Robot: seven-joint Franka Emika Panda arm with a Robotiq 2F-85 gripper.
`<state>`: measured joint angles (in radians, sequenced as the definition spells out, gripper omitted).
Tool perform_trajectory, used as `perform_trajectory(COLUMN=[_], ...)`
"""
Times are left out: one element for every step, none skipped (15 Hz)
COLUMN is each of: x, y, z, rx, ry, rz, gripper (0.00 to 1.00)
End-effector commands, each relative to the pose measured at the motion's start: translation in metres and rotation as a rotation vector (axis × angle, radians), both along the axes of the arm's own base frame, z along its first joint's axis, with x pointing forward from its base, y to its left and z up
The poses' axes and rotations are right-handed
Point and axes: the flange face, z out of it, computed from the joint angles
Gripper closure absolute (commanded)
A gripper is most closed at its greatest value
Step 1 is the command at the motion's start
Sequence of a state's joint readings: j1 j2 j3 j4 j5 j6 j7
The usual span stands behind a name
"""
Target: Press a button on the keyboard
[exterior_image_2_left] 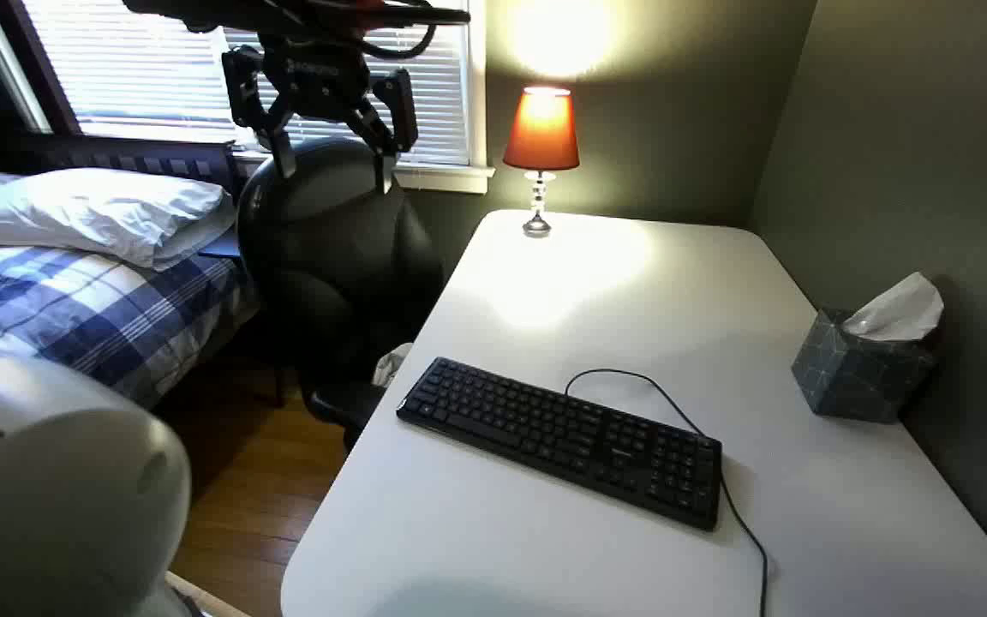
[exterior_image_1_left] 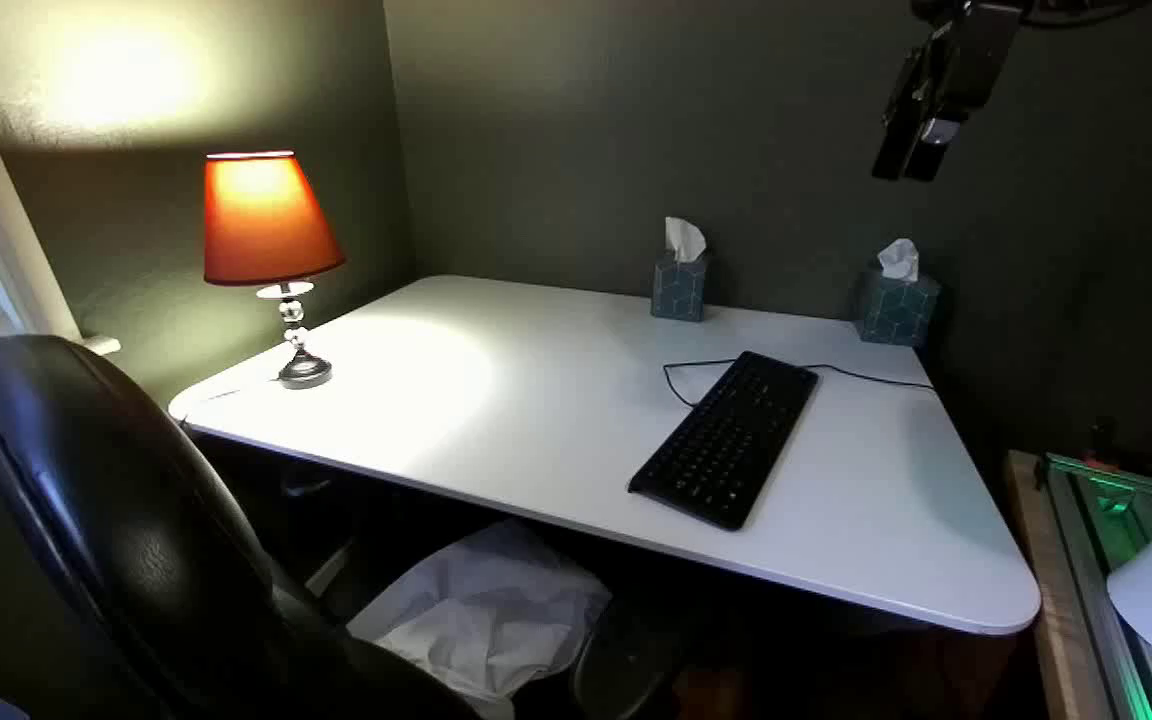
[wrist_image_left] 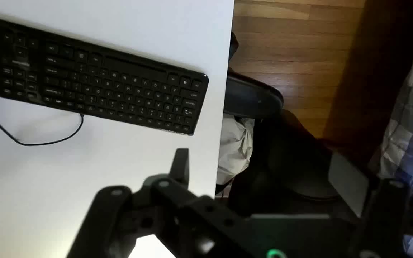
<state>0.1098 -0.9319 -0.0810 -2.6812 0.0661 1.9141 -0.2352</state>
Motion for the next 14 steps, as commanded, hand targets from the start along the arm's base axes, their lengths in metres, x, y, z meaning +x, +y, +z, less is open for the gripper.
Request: perform_trajectory(x=[0.0,0.0,0.0,0.0,0.0,0.0,0.009,0.023,0.033,0.042,0.049,0.056,0.064,0.073], y=[0.0,0.0,0.0,0.0,0.0,0.0,-0.002,-0.009,-0.016,-0.024,-0.03,-0.037,-0.044,-0.049], z=[0.001,0.001,0.001,0.001,0.001,0.001,-0.003,-0.009,-0.017,-0.026,-0.033,-0.042,-0.052,-0.062], rx=[0.0,0.0,0.0,0.0,0.0,0.0,-0.001,0.013,0.024,0.036,0.049,0.06,0.071,0.081], ry=[0.001,0.001,0.001,0.001,0.001,0.001,0.032,0.065,0.091,0.125,0.149,0.174,0.203,0.232], rz=[0.0,0.0,0.0,0.0,0.0,0.0,-0.016,-0.057,-0.095,-0.12,-0.145,-0.166,-0.185,-0.204], gripper=[0.0,0.0,0.0,0.0,0.0,0.0,0.0,0.0,0.0,0.0,0.0,0.0,0.0,0.0])
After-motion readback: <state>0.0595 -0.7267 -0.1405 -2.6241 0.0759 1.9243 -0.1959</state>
